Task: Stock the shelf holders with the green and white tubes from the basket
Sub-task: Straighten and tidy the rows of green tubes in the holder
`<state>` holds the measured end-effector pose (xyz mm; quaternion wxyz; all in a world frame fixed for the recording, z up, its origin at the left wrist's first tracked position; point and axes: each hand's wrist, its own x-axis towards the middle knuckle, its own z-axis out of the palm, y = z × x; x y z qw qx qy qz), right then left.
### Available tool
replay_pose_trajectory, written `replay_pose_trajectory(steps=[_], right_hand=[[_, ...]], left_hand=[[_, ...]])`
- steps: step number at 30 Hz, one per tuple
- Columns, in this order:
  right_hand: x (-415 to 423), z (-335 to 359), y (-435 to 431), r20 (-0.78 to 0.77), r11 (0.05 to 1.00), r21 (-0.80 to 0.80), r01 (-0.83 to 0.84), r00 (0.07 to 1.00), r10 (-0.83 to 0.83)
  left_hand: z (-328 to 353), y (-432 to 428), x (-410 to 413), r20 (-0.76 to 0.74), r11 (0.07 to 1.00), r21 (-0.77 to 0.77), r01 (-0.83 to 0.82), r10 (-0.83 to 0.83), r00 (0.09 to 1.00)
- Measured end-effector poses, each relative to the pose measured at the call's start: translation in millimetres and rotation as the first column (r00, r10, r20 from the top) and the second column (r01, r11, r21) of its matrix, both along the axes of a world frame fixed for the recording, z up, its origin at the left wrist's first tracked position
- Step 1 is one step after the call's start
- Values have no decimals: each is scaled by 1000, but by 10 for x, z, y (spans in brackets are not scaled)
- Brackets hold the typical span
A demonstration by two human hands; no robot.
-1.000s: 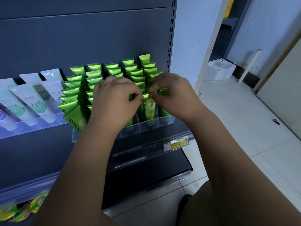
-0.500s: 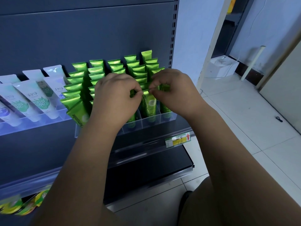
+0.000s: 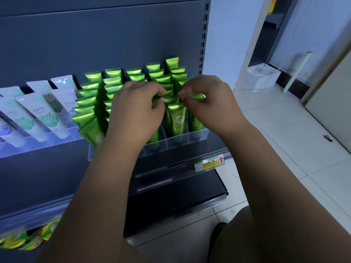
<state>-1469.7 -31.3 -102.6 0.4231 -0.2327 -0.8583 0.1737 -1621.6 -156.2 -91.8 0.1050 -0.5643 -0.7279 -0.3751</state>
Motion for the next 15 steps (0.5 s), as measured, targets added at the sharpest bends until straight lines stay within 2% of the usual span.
replay_pose_trajectory(steps=[9,15], right_hand=[[-122,65,62,57,991,-121,52,997,-45],[-164,126,45,102,984,-139,115,990,-102]], left_hand=[[-29,139,10,-59,995,-42,-89,87,995],[-2,165,-24,12,995,-48,-91,92,996]])
